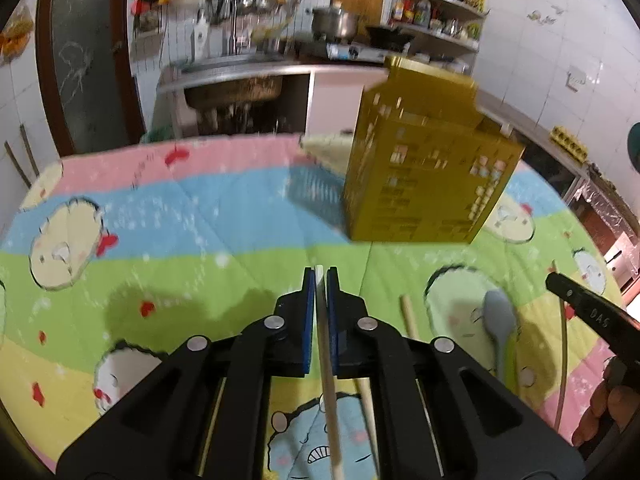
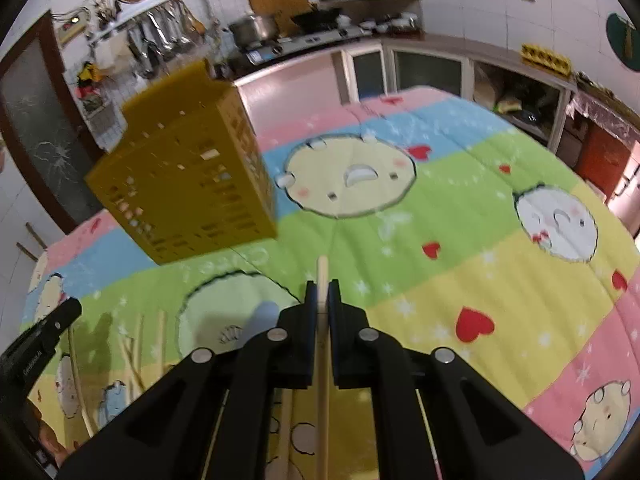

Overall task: Organize utensils
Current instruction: 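Lift the chopsticks and carry them over the yellow holder with both grippers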

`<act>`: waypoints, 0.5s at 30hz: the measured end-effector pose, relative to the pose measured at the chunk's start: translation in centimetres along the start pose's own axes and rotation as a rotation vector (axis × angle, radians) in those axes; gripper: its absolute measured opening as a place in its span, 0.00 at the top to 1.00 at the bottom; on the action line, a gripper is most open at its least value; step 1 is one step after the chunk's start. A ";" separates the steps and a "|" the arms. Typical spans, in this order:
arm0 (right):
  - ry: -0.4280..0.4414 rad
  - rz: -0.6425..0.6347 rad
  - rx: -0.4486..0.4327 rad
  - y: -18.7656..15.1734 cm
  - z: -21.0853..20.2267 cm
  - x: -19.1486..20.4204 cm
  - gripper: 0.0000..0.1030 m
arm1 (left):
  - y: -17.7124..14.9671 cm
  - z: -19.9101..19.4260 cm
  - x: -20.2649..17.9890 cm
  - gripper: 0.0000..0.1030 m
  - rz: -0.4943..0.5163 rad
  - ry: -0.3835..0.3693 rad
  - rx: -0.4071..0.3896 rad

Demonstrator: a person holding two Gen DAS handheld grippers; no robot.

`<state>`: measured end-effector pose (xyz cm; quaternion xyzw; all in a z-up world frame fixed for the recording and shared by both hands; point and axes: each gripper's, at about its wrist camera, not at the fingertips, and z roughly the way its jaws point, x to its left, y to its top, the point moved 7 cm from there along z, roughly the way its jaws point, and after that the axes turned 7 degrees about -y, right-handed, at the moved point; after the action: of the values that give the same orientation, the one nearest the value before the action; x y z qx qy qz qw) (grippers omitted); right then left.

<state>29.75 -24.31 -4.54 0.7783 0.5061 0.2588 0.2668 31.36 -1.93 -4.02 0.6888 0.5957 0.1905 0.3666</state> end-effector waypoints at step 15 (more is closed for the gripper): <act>0.110 -0.043 -0.291 4.1 -7.2 1.3 0.94 | 4.8 -5.3 -1.7 0.96 0.025 -0.025 -0.215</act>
<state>28.02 -23.39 3.67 0.7051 0.4935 0.3658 0.3543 30.54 -2.24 3.23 0.6553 0.5586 0.2491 0.4433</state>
